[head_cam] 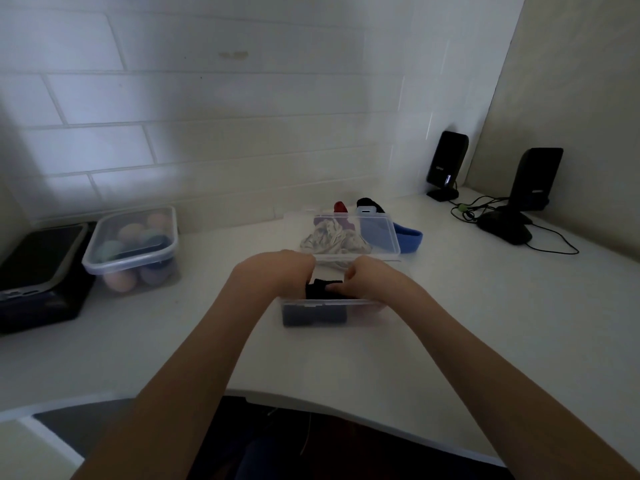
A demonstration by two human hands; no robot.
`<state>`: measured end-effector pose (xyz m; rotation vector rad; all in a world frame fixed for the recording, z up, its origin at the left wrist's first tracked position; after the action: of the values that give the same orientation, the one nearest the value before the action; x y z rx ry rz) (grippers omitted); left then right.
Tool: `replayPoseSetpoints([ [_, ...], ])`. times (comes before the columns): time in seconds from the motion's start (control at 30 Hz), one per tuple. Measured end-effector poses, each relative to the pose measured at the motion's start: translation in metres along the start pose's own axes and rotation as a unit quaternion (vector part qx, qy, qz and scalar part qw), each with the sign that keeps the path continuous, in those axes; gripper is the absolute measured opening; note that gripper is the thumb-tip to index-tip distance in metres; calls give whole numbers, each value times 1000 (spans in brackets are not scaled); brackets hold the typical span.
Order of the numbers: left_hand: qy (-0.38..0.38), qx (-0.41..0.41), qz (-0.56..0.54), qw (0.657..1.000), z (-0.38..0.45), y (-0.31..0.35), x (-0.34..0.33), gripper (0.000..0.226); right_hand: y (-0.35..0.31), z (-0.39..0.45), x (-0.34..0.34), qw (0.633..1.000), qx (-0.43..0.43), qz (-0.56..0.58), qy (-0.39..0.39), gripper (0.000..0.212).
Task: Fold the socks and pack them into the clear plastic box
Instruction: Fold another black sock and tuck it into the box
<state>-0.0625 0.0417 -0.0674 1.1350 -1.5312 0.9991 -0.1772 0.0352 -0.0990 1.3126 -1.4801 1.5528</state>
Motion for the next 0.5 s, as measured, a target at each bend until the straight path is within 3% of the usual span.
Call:
replayPoseSetpoints([
  [0.2, 30, 13, -25, 999, -1, -1, 8, 31, 1, 1, -2, 1000, -11, 11, -8, 45],
  [0.37, 207, -11, -105, 973, -16, -7, 45, 22, 3, 1, -3, 999, -4, 34, -9, 43],
  [0.5, 170, -104, -52, 979, -10, 8, 20, 21, 1, 1, -4, 999, -3, 33, -12, 45],
])
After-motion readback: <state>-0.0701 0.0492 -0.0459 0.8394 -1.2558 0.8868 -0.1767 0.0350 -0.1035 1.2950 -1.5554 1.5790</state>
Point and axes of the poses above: each hand's wrist, its own z-axis towards the middle knuckle, its own x-axis out of the back of the hand, y = z × x, the point moved 7 cm from there along z, towards the middle knuckle, and after that the axes turned 13 degrees about x, right-handed, at the moved point
